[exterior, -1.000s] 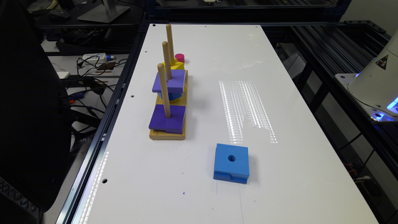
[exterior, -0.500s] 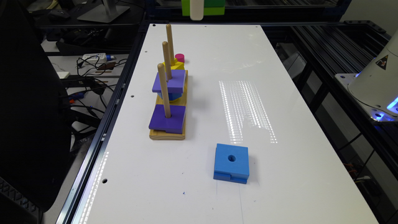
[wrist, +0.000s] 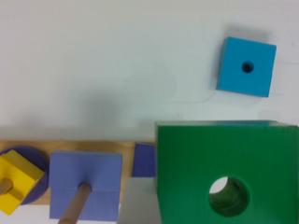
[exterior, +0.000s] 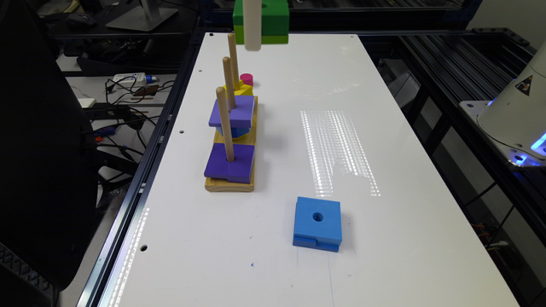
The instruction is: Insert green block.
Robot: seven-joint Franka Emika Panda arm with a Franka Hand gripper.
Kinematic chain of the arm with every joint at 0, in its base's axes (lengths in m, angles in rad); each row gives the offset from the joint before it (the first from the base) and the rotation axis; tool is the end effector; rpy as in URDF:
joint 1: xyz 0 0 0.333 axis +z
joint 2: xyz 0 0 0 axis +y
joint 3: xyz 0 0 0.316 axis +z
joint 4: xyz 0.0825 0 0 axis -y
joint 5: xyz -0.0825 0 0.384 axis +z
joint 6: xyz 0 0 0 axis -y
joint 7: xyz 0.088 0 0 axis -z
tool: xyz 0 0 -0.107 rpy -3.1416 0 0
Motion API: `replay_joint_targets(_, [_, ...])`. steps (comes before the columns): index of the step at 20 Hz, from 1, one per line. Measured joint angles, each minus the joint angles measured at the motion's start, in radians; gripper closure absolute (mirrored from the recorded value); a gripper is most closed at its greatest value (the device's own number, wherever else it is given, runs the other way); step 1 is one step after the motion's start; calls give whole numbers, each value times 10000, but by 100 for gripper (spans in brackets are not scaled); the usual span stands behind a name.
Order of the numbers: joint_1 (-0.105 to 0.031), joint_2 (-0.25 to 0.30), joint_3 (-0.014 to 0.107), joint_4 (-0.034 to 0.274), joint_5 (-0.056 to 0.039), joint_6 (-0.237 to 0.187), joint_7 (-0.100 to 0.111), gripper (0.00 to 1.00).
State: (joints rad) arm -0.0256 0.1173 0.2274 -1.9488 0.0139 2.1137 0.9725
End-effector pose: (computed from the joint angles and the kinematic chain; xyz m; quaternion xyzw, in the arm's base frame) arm 0.5773 0.1153 0.4263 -0.9245 0.3799 -0.0104 0.0300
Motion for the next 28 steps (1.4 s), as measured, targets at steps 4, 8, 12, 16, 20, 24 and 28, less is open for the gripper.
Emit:
replay_joint_targets(4, [-32,255,-7,32,-56,271,-16,100])
replay_joint_targets(8, [-74,465,-8,41,-104,525,-45,100])
replay_joint_targets(12, [-109,688,-9,106,-173,717,-56,100])
replay_joint_targets(16, [-113,945,-13,315,-231,756,-56,100])
replay_joint_targets(20, [-116,1178,-23,515,-265,758,-57,100])
replay_joint_targets(24, [-120,1282,-27,586,-284,764,-61,100])
replay_joint_targets(28, [-123,1297,-28,592,-295,768,-61,100])
